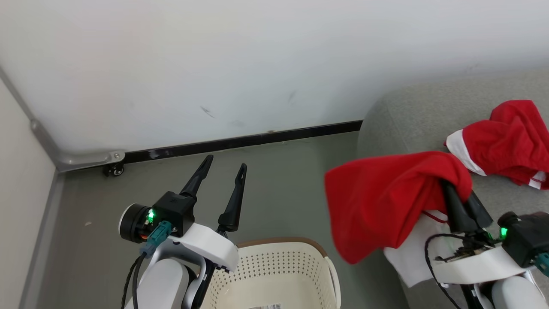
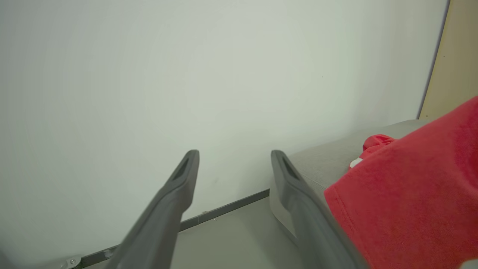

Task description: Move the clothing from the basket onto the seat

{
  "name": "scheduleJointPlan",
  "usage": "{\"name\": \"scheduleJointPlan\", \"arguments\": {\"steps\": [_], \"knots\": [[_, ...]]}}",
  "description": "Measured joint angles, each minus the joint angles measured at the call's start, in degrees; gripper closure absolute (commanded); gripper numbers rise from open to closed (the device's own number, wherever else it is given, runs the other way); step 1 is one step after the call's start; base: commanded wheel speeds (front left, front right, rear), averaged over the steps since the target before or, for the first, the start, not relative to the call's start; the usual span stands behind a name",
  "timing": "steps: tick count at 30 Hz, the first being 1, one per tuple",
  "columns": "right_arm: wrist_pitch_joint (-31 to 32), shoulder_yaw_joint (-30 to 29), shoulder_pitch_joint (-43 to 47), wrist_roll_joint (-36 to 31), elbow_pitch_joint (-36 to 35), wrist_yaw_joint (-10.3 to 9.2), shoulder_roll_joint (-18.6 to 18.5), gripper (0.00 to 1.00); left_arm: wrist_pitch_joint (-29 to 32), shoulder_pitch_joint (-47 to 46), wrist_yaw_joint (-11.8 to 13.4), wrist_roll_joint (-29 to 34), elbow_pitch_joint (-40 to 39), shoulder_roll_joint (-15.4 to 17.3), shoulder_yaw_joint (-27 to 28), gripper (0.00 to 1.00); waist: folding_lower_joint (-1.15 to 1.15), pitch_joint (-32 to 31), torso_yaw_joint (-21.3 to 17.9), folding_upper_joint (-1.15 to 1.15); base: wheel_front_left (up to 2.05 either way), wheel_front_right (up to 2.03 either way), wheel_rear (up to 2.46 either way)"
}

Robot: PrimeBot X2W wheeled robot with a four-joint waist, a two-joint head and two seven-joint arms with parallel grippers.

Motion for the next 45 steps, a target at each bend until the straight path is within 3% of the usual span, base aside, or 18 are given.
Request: {"name": "scheduleJointPlan", "arguments": {"steps": [12,31,40,45], "knots": [[0.0,-8.39,7.53,-1.74,-4.5,0.0,2.12,1.0,-0.03,1.16,-0.42,-0.62,-1.51,-0.82,0.01,0.0,0.0,-0.38,-4.94,0.0,0.0,0.0,0.0],[0.07,-7.49,11.43,-2.25,-8.27,0.0,3.75,1.0,-0.08,4.27,0.04,-1.02,-4.04,-0.98,3.24,0.0,0.0,0.03,-15.03,0.0,0.0,0.0,0.0],[0.11,-8.59,6.93,0.96,-6.22,0.0,3.59,1.0,-0.08,6.31,2.02,-0.49,-6.14,0.36,5.6,0.0,0.0,1.07,-18.44,0.0,0.0,0.0,0.0],[1.08,-9.24,-1.16,2.02,-4.08,0.0,0.49,1.0,-0.09,6.76,3.01,0.16,-7.38,1.0,6.45,0.0,0.0,2.33,-19.19,0.0,0.0,0.0,0.0]]}}
